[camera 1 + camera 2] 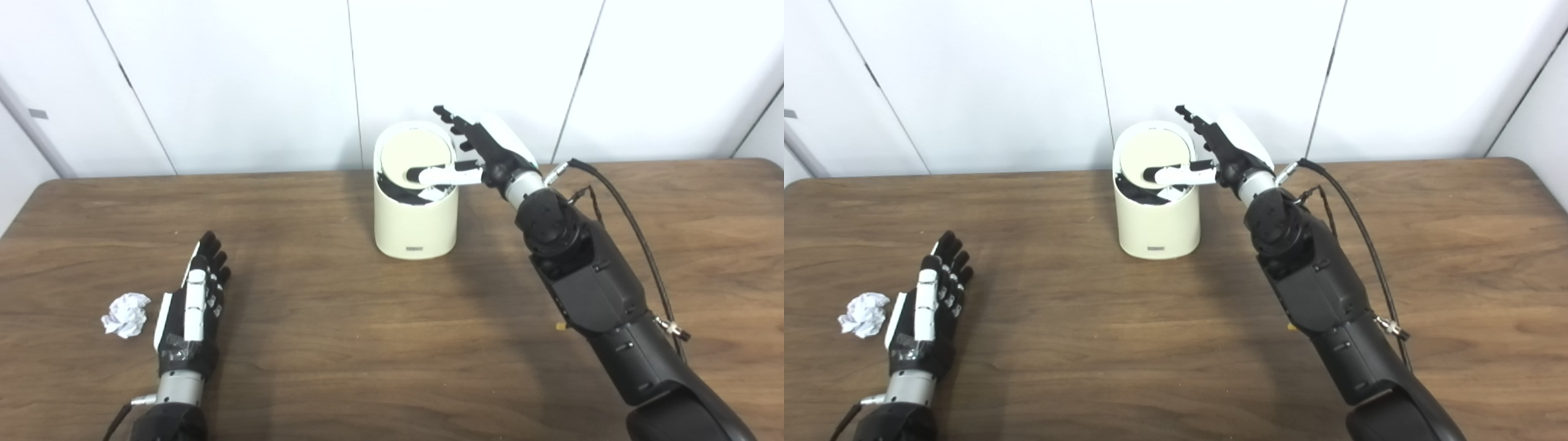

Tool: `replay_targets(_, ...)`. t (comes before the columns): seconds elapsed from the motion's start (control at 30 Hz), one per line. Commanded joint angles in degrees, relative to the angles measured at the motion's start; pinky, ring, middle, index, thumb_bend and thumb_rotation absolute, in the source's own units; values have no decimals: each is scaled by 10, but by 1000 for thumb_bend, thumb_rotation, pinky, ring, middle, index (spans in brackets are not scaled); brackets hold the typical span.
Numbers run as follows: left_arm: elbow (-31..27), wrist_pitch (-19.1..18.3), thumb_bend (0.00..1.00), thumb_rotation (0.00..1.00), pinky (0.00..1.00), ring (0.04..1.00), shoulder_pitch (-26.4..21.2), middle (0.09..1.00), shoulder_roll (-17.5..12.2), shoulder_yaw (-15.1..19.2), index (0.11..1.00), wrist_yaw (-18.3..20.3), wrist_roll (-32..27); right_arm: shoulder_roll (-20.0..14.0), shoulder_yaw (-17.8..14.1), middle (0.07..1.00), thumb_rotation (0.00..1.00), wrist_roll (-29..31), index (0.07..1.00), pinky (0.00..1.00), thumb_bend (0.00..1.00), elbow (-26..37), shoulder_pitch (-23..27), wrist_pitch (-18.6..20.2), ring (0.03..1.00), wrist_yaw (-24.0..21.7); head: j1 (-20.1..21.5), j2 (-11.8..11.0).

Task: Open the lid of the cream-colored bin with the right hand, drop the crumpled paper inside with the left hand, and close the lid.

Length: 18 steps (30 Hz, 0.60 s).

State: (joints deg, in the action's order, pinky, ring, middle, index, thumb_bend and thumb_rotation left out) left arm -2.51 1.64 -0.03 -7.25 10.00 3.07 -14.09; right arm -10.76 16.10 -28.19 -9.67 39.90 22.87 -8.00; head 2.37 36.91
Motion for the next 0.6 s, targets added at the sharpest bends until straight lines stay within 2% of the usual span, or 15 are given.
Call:
replay_targets(0.0,-6,6,536,885,1000,1000,2,1000,3,-3,1000,6,-4,-2,-3,942,479,-3,943,824,762,14,34,-21,928,4,1,0)
replay_targets(0.57,-6,9,517,904,1000,1000,2,1000,4,-3,1000,5,0,-7,0,944,490,-11,942,825,770,13,38,-15,927,0,2,3)
